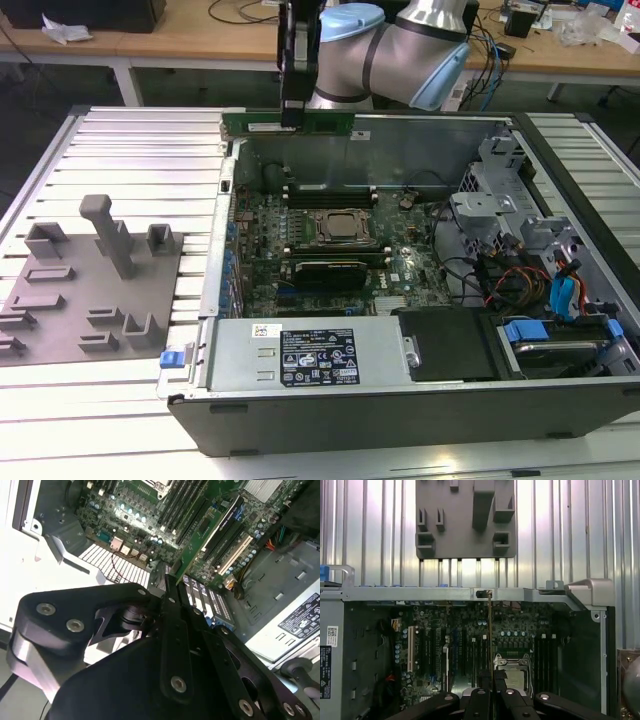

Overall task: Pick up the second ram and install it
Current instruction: 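Pick up the second ram and move it above second insertion slot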

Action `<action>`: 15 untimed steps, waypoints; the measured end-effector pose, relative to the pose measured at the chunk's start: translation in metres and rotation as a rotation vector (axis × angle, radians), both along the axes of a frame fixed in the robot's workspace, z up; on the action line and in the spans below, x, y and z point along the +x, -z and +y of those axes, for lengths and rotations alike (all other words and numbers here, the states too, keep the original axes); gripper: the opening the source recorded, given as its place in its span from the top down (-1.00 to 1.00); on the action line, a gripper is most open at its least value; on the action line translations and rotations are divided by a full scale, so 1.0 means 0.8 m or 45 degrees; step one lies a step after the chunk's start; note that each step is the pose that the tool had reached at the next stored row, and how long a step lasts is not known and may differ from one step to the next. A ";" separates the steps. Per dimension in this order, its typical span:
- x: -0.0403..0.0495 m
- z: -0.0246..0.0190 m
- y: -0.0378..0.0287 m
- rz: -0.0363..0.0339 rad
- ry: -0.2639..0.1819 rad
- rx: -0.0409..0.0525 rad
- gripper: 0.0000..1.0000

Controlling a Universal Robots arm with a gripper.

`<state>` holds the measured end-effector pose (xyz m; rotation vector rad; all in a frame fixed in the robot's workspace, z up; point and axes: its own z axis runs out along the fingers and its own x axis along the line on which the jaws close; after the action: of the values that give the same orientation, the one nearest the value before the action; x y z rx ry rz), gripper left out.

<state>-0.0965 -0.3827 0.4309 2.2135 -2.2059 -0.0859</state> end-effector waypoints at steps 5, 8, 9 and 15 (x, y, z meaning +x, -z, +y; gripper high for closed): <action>0.004 0.0009 0.0039 0.0000 0.000 0.000 0.73; 0.009 0.0027 0.0100 0.0002 0.000 -0.001 0.73; 0.010 0.0034 0.0119 0.0005 0.000 -0.001 0.73; 0.037 0.0084 0.0269 0.0050 0.000 -0.003 0.73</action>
<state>-0.0668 -0.3760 0.4094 2.2102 -2.2027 -0.0874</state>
